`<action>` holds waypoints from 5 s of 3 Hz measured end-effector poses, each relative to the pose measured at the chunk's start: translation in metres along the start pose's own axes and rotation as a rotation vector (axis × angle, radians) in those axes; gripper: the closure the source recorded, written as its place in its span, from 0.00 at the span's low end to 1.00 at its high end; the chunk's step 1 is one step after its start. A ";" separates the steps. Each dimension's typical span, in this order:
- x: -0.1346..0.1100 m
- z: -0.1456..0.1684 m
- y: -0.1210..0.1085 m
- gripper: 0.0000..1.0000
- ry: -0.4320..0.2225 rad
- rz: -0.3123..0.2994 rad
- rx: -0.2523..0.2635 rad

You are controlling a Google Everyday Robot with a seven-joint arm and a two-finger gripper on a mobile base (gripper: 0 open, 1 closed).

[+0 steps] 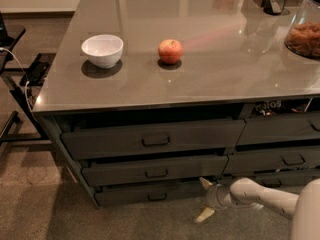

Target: Open bottom drawer

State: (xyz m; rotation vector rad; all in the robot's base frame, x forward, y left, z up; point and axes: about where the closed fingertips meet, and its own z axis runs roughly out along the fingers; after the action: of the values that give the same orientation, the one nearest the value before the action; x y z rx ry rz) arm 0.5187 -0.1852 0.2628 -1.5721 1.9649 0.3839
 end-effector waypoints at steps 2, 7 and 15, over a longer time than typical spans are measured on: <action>0.011 0.027 -0.009 0.00 -0.008 0.011 0.032; 0.002 0.101 -0.031 0.00 0.009 -0.173 0.107; 0.021 0.119 -0.057 1.00 0.033 -0.179 0.149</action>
Offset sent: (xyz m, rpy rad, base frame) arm 0.0243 0.0019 -0.0382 0.0108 -0.0385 -0.0501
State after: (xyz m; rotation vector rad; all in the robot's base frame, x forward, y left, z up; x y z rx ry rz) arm 0.6018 -0.1502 0.1641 -1.6502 1.8140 0.1362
